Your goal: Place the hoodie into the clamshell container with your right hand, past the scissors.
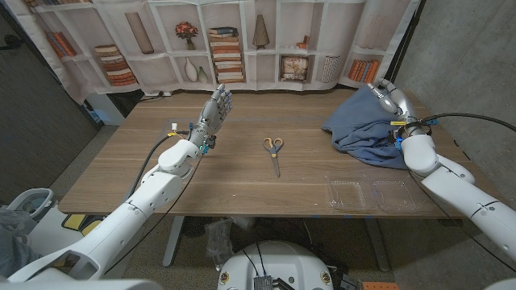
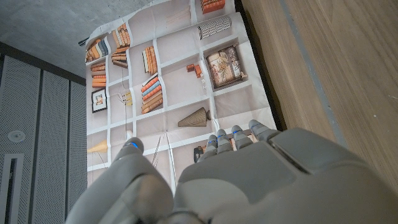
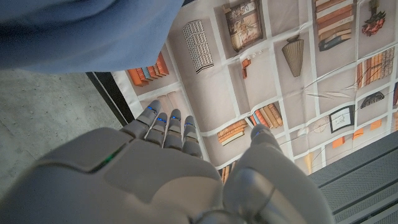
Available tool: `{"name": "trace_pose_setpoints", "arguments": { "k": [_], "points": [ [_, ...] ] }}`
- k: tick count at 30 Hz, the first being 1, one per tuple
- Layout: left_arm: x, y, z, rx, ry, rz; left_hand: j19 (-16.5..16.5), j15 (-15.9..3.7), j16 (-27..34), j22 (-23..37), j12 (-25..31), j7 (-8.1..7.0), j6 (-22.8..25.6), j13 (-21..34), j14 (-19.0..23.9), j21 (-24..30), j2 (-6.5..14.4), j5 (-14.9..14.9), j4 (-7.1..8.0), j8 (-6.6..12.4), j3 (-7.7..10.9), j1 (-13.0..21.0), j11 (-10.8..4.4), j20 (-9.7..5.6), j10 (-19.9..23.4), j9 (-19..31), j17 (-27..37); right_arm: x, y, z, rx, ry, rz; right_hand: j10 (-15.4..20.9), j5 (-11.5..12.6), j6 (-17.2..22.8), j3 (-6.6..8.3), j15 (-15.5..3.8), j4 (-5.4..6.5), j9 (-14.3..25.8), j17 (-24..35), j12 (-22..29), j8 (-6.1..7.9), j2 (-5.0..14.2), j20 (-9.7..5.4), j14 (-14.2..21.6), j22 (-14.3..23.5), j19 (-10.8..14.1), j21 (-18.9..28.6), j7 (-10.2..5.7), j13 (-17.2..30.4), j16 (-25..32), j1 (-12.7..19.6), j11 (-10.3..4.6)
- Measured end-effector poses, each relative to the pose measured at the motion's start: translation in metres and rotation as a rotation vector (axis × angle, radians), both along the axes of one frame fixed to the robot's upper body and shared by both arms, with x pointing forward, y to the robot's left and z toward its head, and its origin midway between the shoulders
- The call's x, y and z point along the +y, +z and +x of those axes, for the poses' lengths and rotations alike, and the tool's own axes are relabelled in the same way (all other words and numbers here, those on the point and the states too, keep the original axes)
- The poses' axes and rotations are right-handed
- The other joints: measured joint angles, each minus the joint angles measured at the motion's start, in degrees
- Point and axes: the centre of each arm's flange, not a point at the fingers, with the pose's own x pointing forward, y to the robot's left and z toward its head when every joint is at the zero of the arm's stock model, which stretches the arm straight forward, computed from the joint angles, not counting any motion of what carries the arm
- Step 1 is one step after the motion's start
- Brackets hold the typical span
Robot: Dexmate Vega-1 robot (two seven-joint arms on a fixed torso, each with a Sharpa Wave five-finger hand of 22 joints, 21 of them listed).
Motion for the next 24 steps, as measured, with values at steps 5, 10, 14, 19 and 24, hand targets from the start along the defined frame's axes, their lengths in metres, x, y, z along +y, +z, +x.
{"name": "trace_pose_setpoints", "arguments": {
  "k": [5, 10, 14, 19, 24],
  "points": [
    [0.000, -0.001, 0.000, 0.003, 0.001, -0.001, 0.0, 0.00, 0.0, 0.0, 0.0, 0.00, 0.0, 0.0, 0.0, 0.0, 0.0, 0.0, 0.00, 0.00, 0.00, 0.0, 0.00, 0.00, 0.0, 0.0, 0.0, 0.002, -0.001, 0.002, 0.012, -0.021, -0.023, -1.0, 0.5, -0.6, -0.10, 0.62, -0.56, 0.0, 0.1, -0.3, -0.11, -0.33, 1.38, -0.8, 0.2, -0.2, -0.8, -2.24, 0.0, 0.0, 0.3, -0.95],
    [0.000, -0.002, 0.000, 0.005, 0.004, -0.002, 0.0, 0.00, 0.0, 0.0, 0.0, 0.00, 0.0, 0.0, 0.0, 0.0, 0.0, 0.0, 0.00, 0.00, 0.00, 0.0, 0.00, 0.00, 0.0, 0.0, 0.0, 0.002, -0.002, 0.005, 0.020, -0.040, -0.040, -1.4, 0.5, -0.4, -0.24, 0.62, -0.69, 0.0, 0.2, -0.5, -0.11, -0.60, 2.33, -1.2, 0.2, -0.5, -1.3, -3.18, 0.0, 0.0, 0.6, -1.41],
    [0.001, -0.002, 0.000, 0.007, 0.007, -0.001, 0.0, 0.00, 0.0, 0.0, 0.0, -0.20, 0.2, 0.0, 0.0, 0.0, 0.0, 0.0, 0.01, 0.00, 0.01, 0.0, 0.00, 0.00, 0.0, 0.0, 0.0, 0.001, -0.003, 0.008, 0.026, -0.052, -0.050, -1.9, 1.4, 0.3, -0.63, 0.21, -1.09, 0.2, 0.2, -0.5, -0.11, -1.01, 6.79, -2.0, 0.2, -2.0, -2.9, -5.14, 0.0, 0.0, 1.0, -2.78],
    [0.002, -0.002, 0.000, 0.009, 0.009, 0.000, 0.0, 0.00, 0.0, 0.0, 0.0, -0.20, 0.2, 0.0, 0.0, 0.0, 0.0, 0.0, -0.15, 0.00, -0.15, 0.0, 0.00, 0.00, 0.0, 0.0, 0.0, 0.001, -0.004, 0.009, 0.028, -0.060, -0.059, -2.0, 2.0, 1.6, -1.04, 0.44, -1.50, 0.2, 0.2, -0.5, 0.29, -1.51, 11.16, -2.9, 0.2, -4.8, -5.1, -6.84, 0.0, -0.1, 1.1, -4.30],
    [0.004, -0.002, -0.001, 0.009, 0.012, 0.000, 0.0, 0.00, 0.0, 0.0, 0.0, -0.23, 0.2, 0.0, 0.0, 0.0, 0.0, 0.0, 0.08, 0.00, -0.38, 0.0, 0.00, 0.00, 0.0, 0.0, 0.0, -0.001, -0.005, 0.011, 0.031, -0.081, -0.072, -3.0, 2.6, 1.5, -1.42, 1.46, -1.88, 0.1, 0.2, -0.9, 0.29, -2.29, 13.10, -5.1, 0.2, -7.3, -6.6, -6.95, 0.0, -0.7, 1.1, -4.51]
  ]
}}
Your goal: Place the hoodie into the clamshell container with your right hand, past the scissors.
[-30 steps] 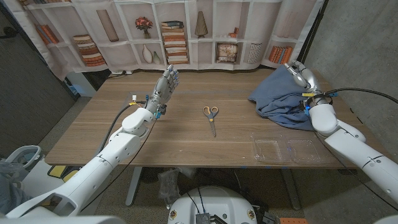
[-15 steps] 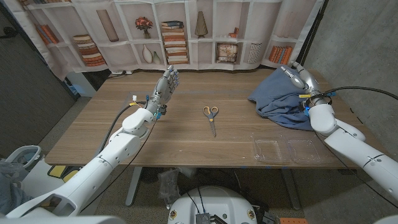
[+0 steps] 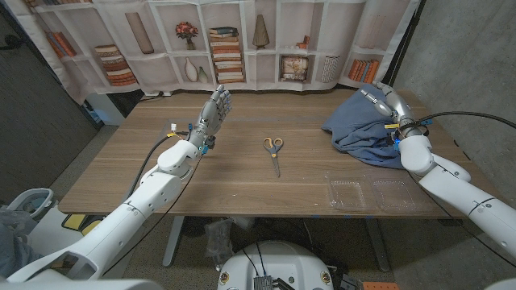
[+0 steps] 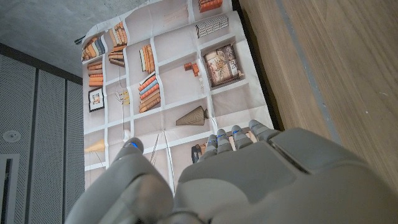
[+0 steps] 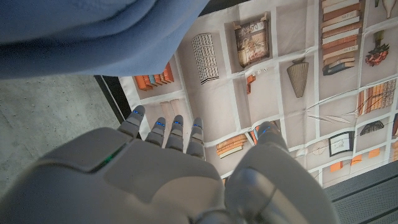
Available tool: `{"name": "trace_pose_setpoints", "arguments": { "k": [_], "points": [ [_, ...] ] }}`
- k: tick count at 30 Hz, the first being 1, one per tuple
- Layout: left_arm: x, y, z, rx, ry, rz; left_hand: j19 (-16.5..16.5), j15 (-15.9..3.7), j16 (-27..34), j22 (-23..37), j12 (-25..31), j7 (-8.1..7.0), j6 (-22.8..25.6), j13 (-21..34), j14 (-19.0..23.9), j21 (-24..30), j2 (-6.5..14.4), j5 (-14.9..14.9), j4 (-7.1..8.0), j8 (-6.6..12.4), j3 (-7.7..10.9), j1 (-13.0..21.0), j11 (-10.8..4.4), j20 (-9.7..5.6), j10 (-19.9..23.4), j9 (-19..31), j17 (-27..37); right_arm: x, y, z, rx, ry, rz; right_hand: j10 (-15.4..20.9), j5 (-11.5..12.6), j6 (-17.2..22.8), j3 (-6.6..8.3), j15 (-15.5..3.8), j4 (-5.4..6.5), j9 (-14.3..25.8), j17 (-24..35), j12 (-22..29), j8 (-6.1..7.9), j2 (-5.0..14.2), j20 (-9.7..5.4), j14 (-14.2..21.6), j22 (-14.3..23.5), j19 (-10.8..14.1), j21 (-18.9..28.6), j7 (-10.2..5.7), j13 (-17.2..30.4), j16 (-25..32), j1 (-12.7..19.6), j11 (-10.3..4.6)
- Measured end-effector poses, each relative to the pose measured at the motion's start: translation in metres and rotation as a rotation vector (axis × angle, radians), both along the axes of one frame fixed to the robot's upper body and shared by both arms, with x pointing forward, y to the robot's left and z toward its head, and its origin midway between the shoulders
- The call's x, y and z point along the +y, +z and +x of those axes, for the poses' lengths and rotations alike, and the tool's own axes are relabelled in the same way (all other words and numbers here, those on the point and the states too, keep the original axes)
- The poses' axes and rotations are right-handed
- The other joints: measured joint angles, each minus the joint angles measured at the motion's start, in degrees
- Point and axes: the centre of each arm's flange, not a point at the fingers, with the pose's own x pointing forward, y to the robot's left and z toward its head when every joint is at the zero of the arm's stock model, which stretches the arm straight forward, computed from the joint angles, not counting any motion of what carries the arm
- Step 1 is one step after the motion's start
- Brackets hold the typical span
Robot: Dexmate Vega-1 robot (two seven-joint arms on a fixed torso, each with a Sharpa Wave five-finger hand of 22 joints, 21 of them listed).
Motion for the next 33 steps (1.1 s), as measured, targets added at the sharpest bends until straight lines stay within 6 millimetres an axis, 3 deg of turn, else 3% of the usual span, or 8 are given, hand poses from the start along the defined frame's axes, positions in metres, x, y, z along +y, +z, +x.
{"name": "trace_pose_setpoints", "arguments": {
  "k": [7, 11, 33],
  "points": [
    [0.003, -0.001, 0.000, 0.003, 0.003, -0.005, 0.0, 0.00, 0.0, 0.0, 0.0, -0.17, 0.2, 0.0, 0.0, 0.0, 0.1, 0.0, 0.00, 0.00, 0.00, 0.1, 0.00, 0.00, 0.0, 0.0, 0.0, 0.002, -0.001, 0.001, 0.009, -0.026, -0.025, -1.3, 0.4, -0.9, -0.17, 0.81, -0.17, 0.0, 0.0, -0.3, -0.40, 0.00, 0.26, -1.4, 0.0, -0.6, -0.4, -0.54, 0.0, 0.0, 0.0, 0.65],
    [0.005, -0.001, -0.001, -0.003, 0.001, -0.010, 0.0, 0.00, 0.0, 0.0, 0.0, -0.17, 0.2, 0.0, 0.0, 0.0, 0.2, 0.0, 0.00, 0.00, 0.00, 0.2, 0.00, 0.00, 0.0, 0.0, 0.0, 0.006, 0.002, 0.001, 0.011, -0.046, -0.049, -1.9, 0.4, -1.3, -0.24, 1.21, -0.24, 0.0, 0.0, -0.3, -0.40, -0.23, 0.46, -1.8, 0.0, -0.3, -0.4, -0.07, 0.0, 0.0, -0.2, 1.27],
    [0.008, -0.001, 0.000, -0.010, -0.005, -0.019, 0.0, 0.00, 0.0, 0.0, 0.0, -0.48, 0.5, 0.0, 0.0, 0.0, 0.2, 0.0, -0.24, 0.00, -0.23, 0.2, 0.00, 0.00, 0.0, 0.0, 0.0, 0.010, 0.002, 0.000, 0.049, -0.163, -0.141, -2.6, 1.7, -2.3, -0.95, 1.74, -0.94, 0.2, -0.2, -0.3, -0.40, -1.25, 0.64, -1.3, 0.3, 2.3, -0.4, -0.37, 0.0, 0.3, 0.8, 1.16]
  ]
}}
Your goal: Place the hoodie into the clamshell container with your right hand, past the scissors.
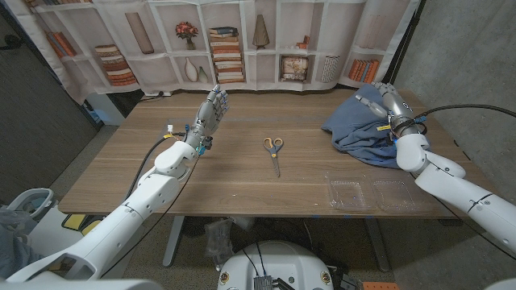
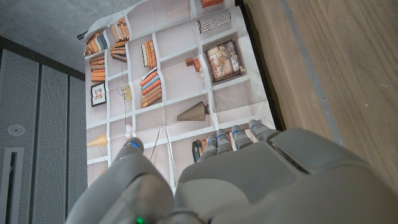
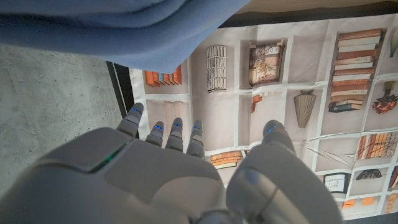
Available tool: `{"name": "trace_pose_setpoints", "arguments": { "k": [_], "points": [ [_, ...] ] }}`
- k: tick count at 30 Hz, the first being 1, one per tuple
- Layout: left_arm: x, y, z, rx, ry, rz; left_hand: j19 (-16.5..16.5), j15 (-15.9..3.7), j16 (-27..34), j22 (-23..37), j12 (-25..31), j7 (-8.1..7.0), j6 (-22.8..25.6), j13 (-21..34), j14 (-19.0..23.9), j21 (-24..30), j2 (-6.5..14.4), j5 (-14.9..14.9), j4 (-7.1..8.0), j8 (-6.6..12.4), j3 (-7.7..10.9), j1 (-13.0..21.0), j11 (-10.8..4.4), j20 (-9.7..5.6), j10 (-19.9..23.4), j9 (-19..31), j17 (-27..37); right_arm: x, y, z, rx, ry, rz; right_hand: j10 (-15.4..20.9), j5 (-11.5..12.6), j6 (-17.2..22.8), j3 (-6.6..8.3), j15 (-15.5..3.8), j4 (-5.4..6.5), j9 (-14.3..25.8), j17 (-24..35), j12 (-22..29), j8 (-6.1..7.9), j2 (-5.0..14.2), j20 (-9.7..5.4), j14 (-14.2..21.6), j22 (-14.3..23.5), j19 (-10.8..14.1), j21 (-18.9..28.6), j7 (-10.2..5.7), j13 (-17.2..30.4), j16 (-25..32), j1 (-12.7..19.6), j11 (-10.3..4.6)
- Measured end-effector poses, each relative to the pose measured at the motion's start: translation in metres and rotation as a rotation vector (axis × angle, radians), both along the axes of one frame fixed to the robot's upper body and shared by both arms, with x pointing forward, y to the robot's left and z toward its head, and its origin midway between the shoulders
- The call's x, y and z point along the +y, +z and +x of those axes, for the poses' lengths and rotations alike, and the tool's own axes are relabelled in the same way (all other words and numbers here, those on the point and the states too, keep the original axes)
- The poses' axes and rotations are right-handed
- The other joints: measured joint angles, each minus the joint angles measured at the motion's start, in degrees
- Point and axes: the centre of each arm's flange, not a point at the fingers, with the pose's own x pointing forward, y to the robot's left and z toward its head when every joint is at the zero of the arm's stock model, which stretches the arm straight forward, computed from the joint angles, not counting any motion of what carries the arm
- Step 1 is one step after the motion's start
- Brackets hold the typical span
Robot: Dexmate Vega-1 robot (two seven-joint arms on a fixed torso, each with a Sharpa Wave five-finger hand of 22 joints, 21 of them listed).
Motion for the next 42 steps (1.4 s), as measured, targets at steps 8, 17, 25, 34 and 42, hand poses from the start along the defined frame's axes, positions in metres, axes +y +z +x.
{"name": "trace_pose_setpoints", "arguments": {
  "k": [8, 17, 25, 34, 42],
  "points": [
    [-0.004, -0.001, 0.002, 0.003, -0.011, 0.002, 0.0, 0.00, 0.0, 0.0, 0.0, 0.00, 0.0, 0.0, 0.0, 0.0, 0.2, 0.0, 0.19, 0.00, -0.19, 0.2, 0.00, 0.00, 0.0, 0.0, 0.0, 0.001, -0.002, -0.001, 0.021, -0.033, -0.034, 0.0, 0.0, -0.2, 0.00, -0.01, 0.00, 0.0, 0.0, 0.0, 0.00, 0.00, 0.06, 0.0, 0.0, 0.7, 0.0, -0.21, 0.0, 0.2, 0.0, 0.00],
    [-0.009, 0.002, 0.003, 0.002, -0.022, 0.004, 0.0, 0.00, 0.0, 0.0, 0.0, 0.00, 0.0, 0.0, 0.0, 0.0, 0.2, 0.0, 0.18, 0.00, -0.17, 0.2, -0.31, 0.00, 0.3, 0.0, 0.0, 0.000, -0.006, -0.001, 0.058, -0.070, -0.066, -0.5, 0.4, -0.8, -0.24, -0.13, -0.23, 0.0, 0.0, 0.0, 0.00, -0.33, 0.04, 0.1, 0.0, 1.5, 0.0, -0.02, 0.0, 0.2, 0.3, -0.09],
    [-0.013, 0.005, 0.001, -0.002, -0.030, 0.009, 0.0, 0.00, 0.0, 0.0, 0.0, 0.00, 0.0, 0.0, 0.0, 0.0, 0.2, 0.0, 0.18, 0.00, -0.17, 0.2, -0.31, 0.00, 0.3, 0.0, 0.0, 0.000, -0.009, -0.001, 0.082, -0.080, -0.082, -1.6, 0.9, -1.9, -0.41, 0.11, -0.41, 0.0, 0.0, 0.0, -0.40, -0.33, 0.10, -0.1, 0.0, 2.4, 0.0, 0.33, 0.0, 0.2, 0.3, 0.41],
    [-0.017, 0.011, -0.004, -0.009, -0.026, 0.027, 0.0, 0.00, 0.0, 0.0, 0.0, 0.00, 0.0, 0.0, 0.0, 0.0, 0.2, 0.0, 0.34, 0.00, -0.32, 0.2, -0.31, 0.00, 0.3, 0.0, 0.0, -0.004, -0.020, 0.005, 0.133, -0.103, -0.093, -2.3, 1.3, -2.8, -0.40, 1.14, -0.40, 0.0, 0.0, 0.0, -0.40, -0.60, 0.21, -0.3, 0.0, 2.9, 0.0, 0.72, 0.0, 0.2, 0.6, 0.46],
    [-0.019, 0.014, -0.006, -0.010, -0.017, 0.035, 0.0, 0.00, 0.0, 0.0, 0.0, 0.00, 0.0, 0.0, 0.0, 0.0, 0.2, 0.0, 0.10, 0.00, -0.56, 0.2, -0.31, 0.00, 0.3, 0.0, 0.0, -0.006, -0.024, 0.008, 0.152, -0.112, -0.098, -3.4, 1.8, -4.3, -0.61, 1.45, -0.99, 0.0, 0.0, -0.3, -0.78, -1.00, 0.21, -0.6, -0.1, 2.9, 0.0, 1.44, 0.0, 0.2, 1.0, 1.54]
  ]
}}
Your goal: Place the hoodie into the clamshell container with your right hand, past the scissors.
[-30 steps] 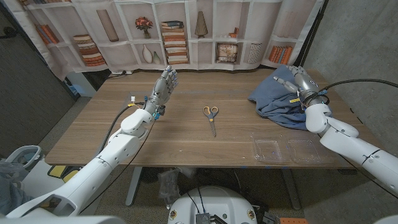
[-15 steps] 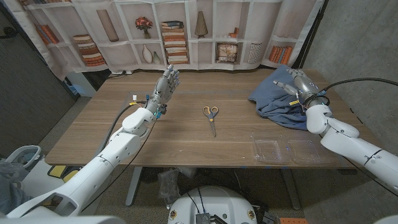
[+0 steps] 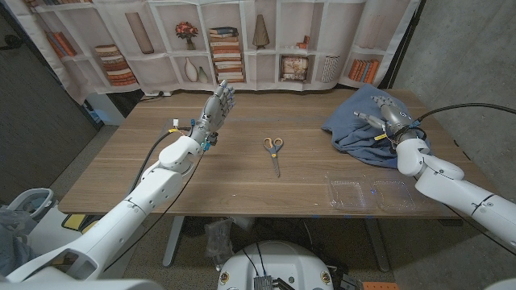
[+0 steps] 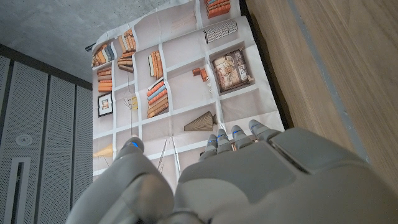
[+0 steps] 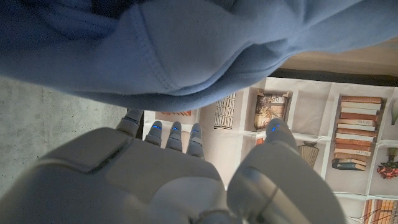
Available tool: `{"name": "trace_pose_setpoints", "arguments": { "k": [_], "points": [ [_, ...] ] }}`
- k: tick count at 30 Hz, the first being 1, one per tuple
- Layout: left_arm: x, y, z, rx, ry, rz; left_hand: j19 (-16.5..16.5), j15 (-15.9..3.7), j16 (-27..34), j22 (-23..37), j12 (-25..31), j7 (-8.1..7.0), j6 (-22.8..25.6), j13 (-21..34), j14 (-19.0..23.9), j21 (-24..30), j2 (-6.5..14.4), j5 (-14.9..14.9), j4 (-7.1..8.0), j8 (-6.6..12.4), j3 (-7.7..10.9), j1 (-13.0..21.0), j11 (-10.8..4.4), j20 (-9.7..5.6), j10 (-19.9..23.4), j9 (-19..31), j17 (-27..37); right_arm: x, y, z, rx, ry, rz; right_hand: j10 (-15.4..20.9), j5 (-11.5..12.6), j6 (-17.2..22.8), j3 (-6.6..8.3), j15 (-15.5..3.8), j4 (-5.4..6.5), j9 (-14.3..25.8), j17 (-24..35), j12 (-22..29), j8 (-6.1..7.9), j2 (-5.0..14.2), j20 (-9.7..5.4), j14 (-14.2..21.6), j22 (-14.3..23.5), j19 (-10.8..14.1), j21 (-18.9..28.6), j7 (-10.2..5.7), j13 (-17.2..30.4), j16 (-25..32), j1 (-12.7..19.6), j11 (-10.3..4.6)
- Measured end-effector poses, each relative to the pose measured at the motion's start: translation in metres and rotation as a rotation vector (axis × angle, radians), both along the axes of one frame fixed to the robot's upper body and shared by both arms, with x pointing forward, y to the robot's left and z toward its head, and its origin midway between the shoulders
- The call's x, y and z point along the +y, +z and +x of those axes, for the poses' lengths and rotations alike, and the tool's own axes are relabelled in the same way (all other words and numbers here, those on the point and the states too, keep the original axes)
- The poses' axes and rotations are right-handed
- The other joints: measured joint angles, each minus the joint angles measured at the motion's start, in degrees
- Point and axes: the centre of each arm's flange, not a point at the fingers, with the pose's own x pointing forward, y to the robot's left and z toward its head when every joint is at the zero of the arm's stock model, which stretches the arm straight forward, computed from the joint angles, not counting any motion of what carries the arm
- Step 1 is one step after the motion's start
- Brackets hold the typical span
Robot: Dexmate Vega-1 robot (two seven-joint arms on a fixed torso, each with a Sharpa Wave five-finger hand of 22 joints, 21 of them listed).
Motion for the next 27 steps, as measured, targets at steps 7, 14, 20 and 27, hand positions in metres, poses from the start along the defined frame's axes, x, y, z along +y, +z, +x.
{"name": "trace_pose_setpoints", "arguments": {
  "k": [7, 14, 20, 27],
  "points": [
    [-0.002, 0.003, -0.002, -0.007, 0.002, 0.005, 0.0, 0.00, 0.0, 0.0, 0.0, 0.00, 0.0, 0.0, 0.0, 0.0, 0.0, 0.0, 0.00, 0.00, 0.00, 0.0, 0.00, 0.00, 0.0, 0.0, 0.0, -0.001, 0.000, 0.001, 0.011, -0.007, -0.007, -1.6, 0.5, -2.0, -0.25, 0.81, -0.25, 0.0, 0.0, 0.0, -0.13, -0.39, 0.00, -0.9, -0.1, 0.0, -0.8, 0.49, 0.0, -0.3, 1.0, 0.68],
    [-0.006, 0.006, -0.007, -0.020, -0.003, 0.005, -0.3, 0.00, 0.0, 0.0, 0.0, 0.00, 0.0, 0.0, 0.0, 0.0, 0.0, 0.0, 0.00, 0.00, 0.00, 0.0, 0.00, 0.31, 0.0, 0.0, 0.0, -0.004, -0.002, 0.003, 0.077, -0.043, -0.018, -4.8, 1.2, -5.8, -0.54, 1.41, -0.54, 0.0, 0.0, -0.6, -0.43, -0.12, 0.01, -3.3, -0.1, -1.3, -1.7, 1.39, 0.0, -0.5, 1.9, 1.94],
    [-0.004, 0.005, -0.010, -0.028, 0.002, -0.001, -0.3, -0.07, 0.0, 0.0, 0.0, 0.00, 0.0, 0.0, -0.5, 0.0, 0.2, 0.0, 0.00, 0.00, 0.00, 0.2, 0.00, 0.31, 0.0, 0.0, 0.0, -0.006, -0.002, 0.003, 0.104, -0.064, -0.030, -5.2, 1.2, -5.9, -0.54, 1.40, -0.54, 0.0, 0.0, -0.6, -0.43, -0.12, 0.01, -3.3, -0.1, -1.3, -1.7, 1.22, 0.0, -0.5, 1.9, 1.73],
    [-0.002, 0.005, -0.013, -0.035, 0.007, -0.004, -0.6, -0.07, 0.0, 0.0, 0.0, -0.03, 0.0, 0.0, -0.5, 0.0, 0.3, 0.0, 0.00, 0.00, 0.01, 0.3, 0.00, 0.00, 0.0, 0.0, 0.0, -0.005, -0.002, 0.003, 0.123, -0.072, -0.038, -5.2, 1.4, -6.2, -0.54, 1.40, -0.54, 0.0, 0.0, -0.6, -0.43, -0.15, 0.01, -3.3, -0.1, -1.3, -1.9, 1.41, 0.0, -0.5, 2.6, 1.73]
  ]
}}
